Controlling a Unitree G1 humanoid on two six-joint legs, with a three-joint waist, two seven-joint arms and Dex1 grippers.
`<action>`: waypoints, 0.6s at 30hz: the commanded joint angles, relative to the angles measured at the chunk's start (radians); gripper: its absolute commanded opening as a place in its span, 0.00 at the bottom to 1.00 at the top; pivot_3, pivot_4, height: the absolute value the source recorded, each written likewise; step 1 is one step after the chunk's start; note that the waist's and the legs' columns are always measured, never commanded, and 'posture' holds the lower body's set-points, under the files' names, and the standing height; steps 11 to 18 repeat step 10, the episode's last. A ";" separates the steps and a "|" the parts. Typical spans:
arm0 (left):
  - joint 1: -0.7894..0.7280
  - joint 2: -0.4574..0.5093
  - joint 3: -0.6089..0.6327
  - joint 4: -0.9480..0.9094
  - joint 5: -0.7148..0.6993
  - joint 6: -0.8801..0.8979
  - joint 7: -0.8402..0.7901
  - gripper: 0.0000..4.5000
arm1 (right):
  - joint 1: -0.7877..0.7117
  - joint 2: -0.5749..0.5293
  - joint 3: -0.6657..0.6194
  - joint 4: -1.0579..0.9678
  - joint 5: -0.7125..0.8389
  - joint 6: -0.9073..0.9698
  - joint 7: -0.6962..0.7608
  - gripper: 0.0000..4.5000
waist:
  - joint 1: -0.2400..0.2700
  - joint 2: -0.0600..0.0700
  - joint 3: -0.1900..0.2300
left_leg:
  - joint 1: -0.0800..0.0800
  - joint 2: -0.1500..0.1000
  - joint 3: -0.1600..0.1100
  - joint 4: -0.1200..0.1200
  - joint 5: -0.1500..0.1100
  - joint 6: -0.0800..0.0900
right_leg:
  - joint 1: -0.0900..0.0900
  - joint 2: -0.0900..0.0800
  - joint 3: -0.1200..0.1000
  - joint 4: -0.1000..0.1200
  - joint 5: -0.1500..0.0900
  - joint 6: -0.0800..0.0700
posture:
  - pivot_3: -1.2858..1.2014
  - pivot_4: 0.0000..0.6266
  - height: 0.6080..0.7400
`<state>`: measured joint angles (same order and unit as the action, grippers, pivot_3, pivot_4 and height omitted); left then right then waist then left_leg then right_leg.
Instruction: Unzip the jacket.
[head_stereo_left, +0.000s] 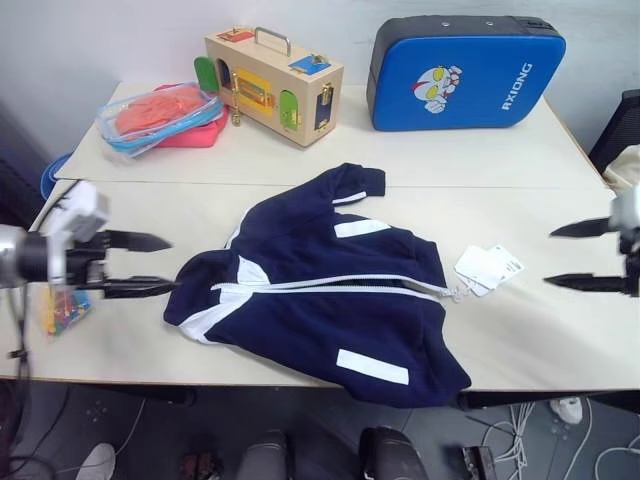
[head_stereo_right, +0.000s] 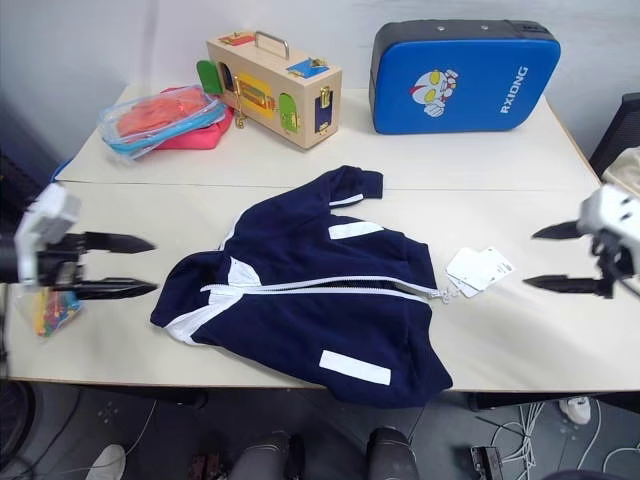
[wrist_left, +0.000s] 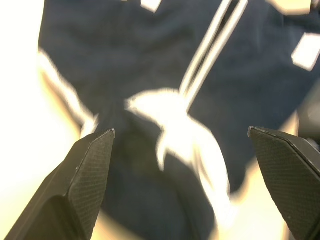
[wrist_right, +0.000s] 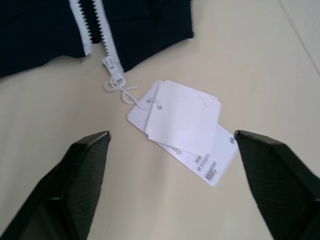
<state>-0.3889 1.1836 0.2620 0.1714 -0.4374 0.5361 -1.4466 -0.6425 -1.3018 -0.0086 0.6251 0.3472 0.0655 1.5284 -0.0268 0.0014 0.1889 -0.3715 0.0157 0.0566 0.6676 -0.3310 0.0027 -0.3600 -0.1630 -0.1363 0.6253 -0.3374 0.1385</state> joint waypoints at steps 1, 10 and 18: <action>0.049 0.069 0.093 0.042 0.027 -0.101 -0.024 1.00 | -0.048 -0.065 -0.017 0.069 0.046 0.112 0.086 1.00 | 0.001 0.001 0.001 | 0.000 0.000 0.002 0.000 0.000 0.000 | 0.000 0.000 0.000 0.000 0.000 0.000 | 0.52 0.24 1.00; 0.026 0.062 0.093 0.078 0.025 -0.155 0.026 1.00 | -0.102 -0.010 -0.039 0.153 0.033 0.090 0.086 1.00 | -0.002 0.002 0.001 | -0.001 0.000 0.011 -0.002 0.000 0.000 | -0.004 0.000 0.002 0.001 0.000 0.000 | 0.52 0.24 1.00; 0.026 0.062 0.093 0.078 0.025 -0.155 0.026 1.00 | -0.102 -0.010 -0.039 0.153 0.033 0.090 0.086 1.00 | -0.002 0.002 0.001 | -0.001 0.000 0.011 -0.002 0.000 0.000 | -0.004 0.000 0.002 0.001 0.000 0.000 | 0.52 0.24 1.00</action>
